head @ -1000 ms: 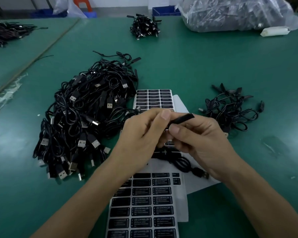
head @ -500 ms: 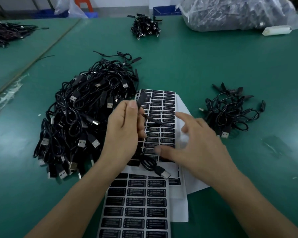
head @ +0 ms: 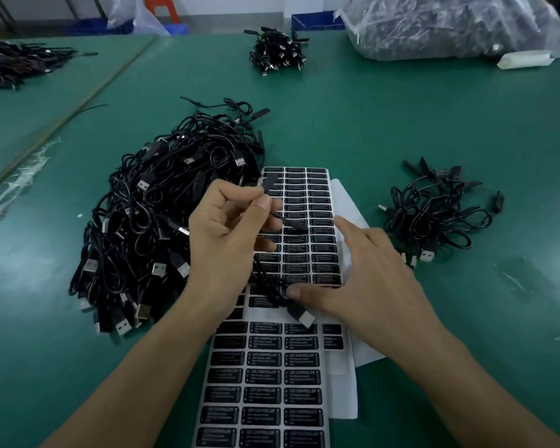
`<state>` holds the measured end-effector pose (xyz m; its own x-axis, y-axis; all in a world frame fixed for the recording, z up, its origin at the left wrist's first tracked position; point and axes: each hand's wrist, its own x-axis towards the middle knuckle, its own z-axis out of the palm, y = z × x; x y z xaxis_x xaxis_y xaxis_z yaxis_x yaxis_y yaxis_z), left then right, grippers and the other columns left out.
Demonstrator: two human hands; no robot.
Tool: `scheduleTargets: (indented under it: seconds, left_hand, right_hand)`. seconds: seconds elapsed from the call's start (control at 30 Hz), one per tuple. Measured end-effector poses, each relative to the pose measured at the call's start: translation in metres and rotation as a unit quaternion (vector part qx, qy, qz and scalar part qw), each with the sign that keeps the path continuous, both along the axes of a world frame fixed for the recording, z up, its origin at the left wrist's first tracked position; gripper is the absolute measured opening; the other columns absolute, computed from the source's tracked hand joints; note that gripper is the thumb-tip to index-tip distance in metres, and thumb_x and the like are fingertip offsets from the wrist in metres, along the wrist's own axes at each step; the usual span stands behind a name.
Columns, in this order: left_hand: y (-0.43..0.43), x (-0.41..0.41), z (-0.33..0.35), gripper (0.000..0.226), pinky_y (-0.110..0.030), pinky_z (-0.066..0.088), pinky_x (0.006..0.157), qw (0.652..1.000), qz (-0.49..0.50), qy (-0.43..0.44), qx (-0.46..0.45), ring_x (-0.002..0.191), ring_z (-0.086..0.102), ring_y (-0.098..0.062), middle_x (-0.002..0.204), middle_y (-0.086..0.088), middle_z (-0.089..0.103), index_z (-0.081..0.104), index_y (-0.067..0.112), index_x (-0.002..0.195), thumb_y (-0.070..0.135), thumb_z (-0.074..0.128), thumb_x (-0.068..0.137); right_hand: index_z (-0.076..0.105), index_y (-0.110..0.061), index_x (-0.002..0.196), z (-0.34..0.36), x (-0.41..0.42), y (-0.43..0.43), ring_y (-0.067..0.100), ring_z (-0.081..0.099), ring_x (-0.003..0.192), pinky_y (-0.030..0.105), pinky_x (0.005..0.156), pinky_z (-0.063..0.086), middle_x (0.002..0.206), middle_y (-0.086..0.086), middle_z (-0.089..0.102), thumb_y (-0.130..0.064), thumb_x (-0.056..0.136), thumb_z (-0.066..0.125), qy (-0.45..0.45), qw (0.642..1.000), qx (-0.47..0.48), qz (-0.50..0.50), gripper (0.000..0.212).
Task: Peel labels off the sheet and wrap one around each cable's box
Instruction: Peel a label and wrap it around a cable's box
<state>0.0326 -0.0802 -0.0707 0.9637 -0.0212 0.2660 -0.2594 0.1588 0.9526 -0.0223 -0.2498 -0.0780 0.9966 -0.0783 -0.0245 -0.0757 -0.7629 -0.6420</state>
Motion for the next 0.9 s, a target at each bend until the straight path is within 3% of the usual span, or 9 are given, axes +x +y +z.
scheduleTargets:
  seconds: [0.1, 0.2, 0.3, 0.37, 0.47, 0.5, 0.67, 0.77, 0.9]
  left_hand:
    - [-0.001, 0.0, -0.002, 0.015, -0.024, 0.054, 0.056, 1.0, -0.008, 0.016, -0.003, 0.07, 0.069, -0.015, 0.089, -0.003, 0.075, 0.058, 0.019, 0.101, 0.004, 0.058, 0.099]
    - [-0.003, 0.001, -0.008, 0.024, -0.023, 0.056, 0.062, 0.999, -0.01, 0.04, 0.018, 0.071, 0.07, -0.014, 0.091, -0.002, 0.076, 0.058, 0.024, 0.116, 0.006, 0.058, 0.1]
    - [-0.006, 0.003, -0.015, 0.028, -0.02, 0.056, 0.071, 0.996, -0.003, 0.049, 0.073, 0.078, 0.072, -0.011, 0.091, 0.001, 0.076, 0.059, 0.024, 0.123, 0.007, 0.056, 0.101]
    - [-0.006, 0.005, -0.018, 0.028, -0.019, 0.055, 0.075, 0.994, 0.009, 0.04, 0.098, 0.08, 0.071, -0.008, 0.09, 0.004, 0.076, 0.062, 0.024, 0.122, 0.006, 0.055, 0.101]
    - [-0.004, 0.005, -0.02, 0.03, -0.018, 0.054, 0.076, 0.994, 0.022, 0.032, 0.106, 0.084, 0.071, -0.009, 0.09, 0.006, 0.075, 0.064, 0.027, 0.12, 0.006, 0.053, 0.103]
    - [-0.004, 0.004, -0.02, 0.03, -0.019, 0.055, 0.075, 0.993, 0.027, 0.028, 0.109, 0.086, 0.072, -0.011, 0.092, 0.006, 0.075, 0.065, 0.028, 0.12, 0.006, 0.052, 0.103]
    - [-0.004, 0.003, -0.02, 0.021, -0.022, 0.057, 0.071, 0.996, 0.035, 0.018, 0.085, 0.085, 0.074, -0.014, 0.096, 0.005, 0.073, 0.063, 0.019, 0.113, 0.006, 0.05, 0.104]
    - [-0.005, 0.002, -0.019, 0.016, -0.021, 0.056, 0.067, 0.995, 0.039, -0.001, 0.095, 0.074, 0.07, -0.01, 0.084, 0.007, 0.07, 0.059, 0.021, 0.105, 0.01, 0.047, 0.106]
    - [-0.002, 0.001, -0.014, 0.025, -0.028, 0.037, 0.046, 0.986, 0.057, -0.025, 0.156, 0.049, 0.039, -0.009, 0.057, 0.008, 0.046, 0.051, 0.028, 0.087, 0.029, 0.04, 0.108]
  right_hand:
    - [0.027, -0.048, 0.149, -0.001, 0.001, -0.004, 0.0, 0.039, 0.123, 0.027, 0.09, 0.032, 0.143, -0.024, 0.04, -0.073, 0.074, 0.068, -0.007, 1.0, 0.0, 0.018, 0.089]
    - [0.035, -0.048, 0.147, 0.001, 0.002, -0.006, 0.004, 0.041, 0.133, 0.032, 0.099, 0.037, 0.147, -0.028, 0.043, -0.058, 0.083, 0.07, -0.007, 1.0, 0.006, 0.025, 0.074]
    - [0.044, -0.053, 0.138, 0.003, 0.003, -0.005, 0.003, 0.052, 0.12, 0.035, 0.096, 0.046, 0.119, -0.042, 0.054, -0.044, 0.083, 0.076, -0.007, 0.998, 0.058, 0.027, 0.064]
    - [0.049, -0.051, 0.135, 0.003, 0.004, -0.007, 0.001, 0.057, 0.113, 0.037, 0.097, 0.049, 0.113, -0.037, 0.06, -0.032, 0.082, 0.08, -0.019, 0.996, 0.09, 0.022, 0.064]
    - [0.06, -0.046, 0.128, 0.002, 0.005, -0.01, -0.015, 0.056, 0.077, 0.006, 0.071, 0.045, 0.078, -0.043, 0.059, -0.016, 0.077, 0.084, -0.057, 0.987, 0.147, 0.02, 0.064]
    - [0.061, -0.048, 0.125, 0.003, 0.004, -0.01, -0.01, 0.053, 0.068, 0.004, 0.063, 0.041, 0.072, -0.039, 0.059, -0.016, 0.076, 0.085, -0.07, 0.983, 0.166, 0.022, 0.063]
    - [0.054, -0.063, 0.121, 0.008, 0.004, -0.009, -0.002, 0.063, 0.098, 0.019, 0.069, 0.054, 0.122, -0.022, 0.06, -0.014, 0.071, 0.089, -0.057, 0.954, 0.291, 0.037, 0.078]
    - [0.046, -0.051, 0.131, 0.007, 0.004, -0.006, 0.013, 0.074, 0.092, 0.027, 0.072, 0.06, 0.11, -0.005, 0.073, 0.002, 0.069, 0.087, 0.04, 0.908, 0.416, 0.031, 0.091]
    - [0.026, -0.049, 0.146, 0.005, 0.005, -0.009, 0.021, 0.075, 0.09, 0.038, 0.088, 0.054, 0.09, 0.007, 0.078, 0.0, 0.086, 0.072, 0.065, 0.921, 0.383, 0.04, 0.09]
